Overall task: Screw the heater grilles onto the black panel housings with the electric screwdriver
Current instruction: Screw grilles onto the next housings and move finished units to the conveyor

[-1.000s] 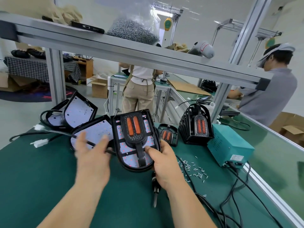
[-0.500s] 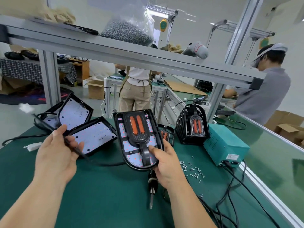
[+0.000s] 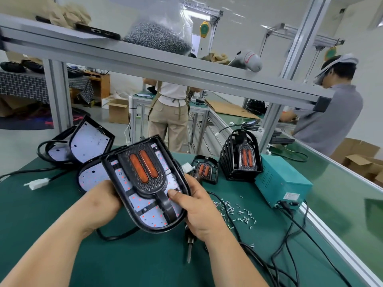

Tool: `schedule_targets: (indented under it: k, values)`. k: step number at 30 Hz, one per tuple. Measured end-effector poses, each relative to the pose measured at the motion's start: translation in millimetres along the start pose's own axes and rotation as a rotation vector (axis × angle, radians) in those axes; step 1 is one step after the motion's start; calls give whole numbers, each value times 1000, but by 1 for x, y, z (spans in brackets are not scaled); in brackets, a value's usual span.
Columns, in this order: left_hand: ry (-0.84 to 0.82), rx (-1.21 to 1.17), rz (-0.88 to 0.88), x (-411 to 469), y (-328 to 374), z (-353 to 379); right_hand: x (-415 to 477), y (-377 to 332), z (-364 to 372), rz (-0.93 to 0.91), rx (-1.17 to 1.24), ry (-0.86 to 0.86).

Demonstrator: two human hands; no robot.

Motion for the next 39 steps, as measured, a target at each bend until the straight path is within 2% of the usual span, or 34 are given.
schedule_targets:
  k: [3,7,13,19,27,30,32,33,35,37,39]
  values:
    - [-58,-97,8,-5,5,-6,-2,-3,-1,47,-47,15]
    - [-99,6,-17,-5,-1,-16,-3,-4,0,76,-60,40]
    - [-132,-180,3,-7,1,-12,-2,-4,1,126,69,19]
    - [-155,-220,1,-10,6,-11,-1,-2,-1,174,151,50]
    - [9,-281,-53,-6,5,-5,-2,-3,4,209,178,70]
    - [232,-470,-182,1,-3,-2,2,-1,5,150,217,135]
    - [376,-711,-375,1,-6,4,6,0,6,100,281,200]
    - [368,-846,-457,0,-6,10,7,1,7,75,305,236]
    - [223,-1047,-499,-6,-1,27,9,2,7,29,291,308]
    - [93,-1136,-385,-11,10,44,8,3,8,-5,209,355]
    - [97,-1176,-273,-12,16,56,7,5,11,-2,113,361]
Point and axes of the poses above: each hand's wrist, its own x-axis towards the middle knuckle, its own z-axis out of the palm, y = z × x, the point moved 1 cm from there along x, towards the middle knuckle
